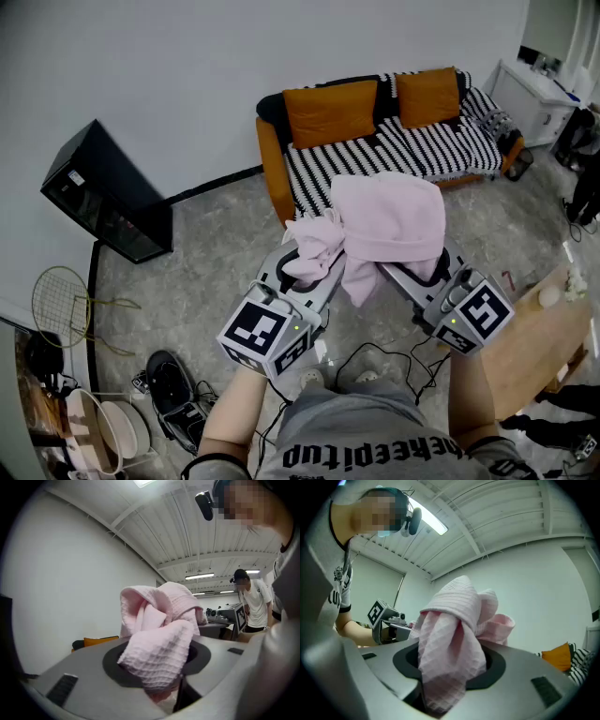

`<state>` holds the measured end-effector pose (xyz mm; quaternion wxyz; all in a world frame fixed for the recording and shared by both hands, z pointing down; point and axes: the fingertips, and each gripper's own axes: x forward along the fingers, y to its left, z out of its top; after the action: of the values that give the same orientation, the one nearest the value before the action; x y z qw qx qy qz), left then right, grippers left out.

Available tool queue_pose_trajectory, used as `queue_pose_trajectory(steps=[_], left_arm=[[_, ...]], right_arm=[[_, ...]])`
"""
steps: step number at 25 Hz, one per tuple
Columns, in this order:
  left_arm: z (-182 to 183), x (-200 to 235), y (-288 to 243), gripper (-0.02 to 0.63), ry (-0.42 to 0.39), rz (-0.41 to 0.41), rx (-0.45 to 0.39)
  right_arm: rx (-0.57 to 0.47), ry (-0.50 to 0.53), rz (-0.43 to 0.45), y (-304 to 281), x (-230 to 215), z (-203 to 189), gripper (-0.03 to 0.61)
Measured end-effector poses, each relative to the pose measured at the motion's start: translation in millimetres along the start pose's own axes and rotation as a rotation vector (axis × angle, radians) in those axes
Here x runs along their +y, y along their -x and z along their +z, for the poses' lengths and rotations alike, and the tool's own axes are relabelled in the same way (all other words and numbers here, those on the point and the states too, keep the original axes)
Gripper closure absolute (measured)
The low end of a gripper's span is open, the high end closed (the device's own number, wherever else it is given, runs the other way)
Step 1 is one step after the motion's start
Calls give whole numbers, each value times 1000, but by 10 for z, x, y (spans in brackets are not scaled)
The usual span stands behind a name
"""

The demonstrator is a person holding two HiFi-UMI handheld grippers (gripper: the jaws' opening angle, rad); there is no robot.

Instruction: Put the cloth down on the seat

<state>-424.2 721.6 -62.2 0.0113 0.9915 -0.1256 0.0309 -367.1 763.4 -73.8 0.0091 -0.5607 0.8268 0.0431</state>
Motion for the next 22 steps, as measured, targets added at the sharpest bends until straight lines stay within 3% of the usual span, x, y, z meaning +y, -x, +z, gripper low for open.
queue_pose_trajectory(steps=[22], left_arm=[[-202, -412, -272, 419, 25, 20, 34]], right_arm=[[30, 6, -10, 461, -193, -198, 367]])
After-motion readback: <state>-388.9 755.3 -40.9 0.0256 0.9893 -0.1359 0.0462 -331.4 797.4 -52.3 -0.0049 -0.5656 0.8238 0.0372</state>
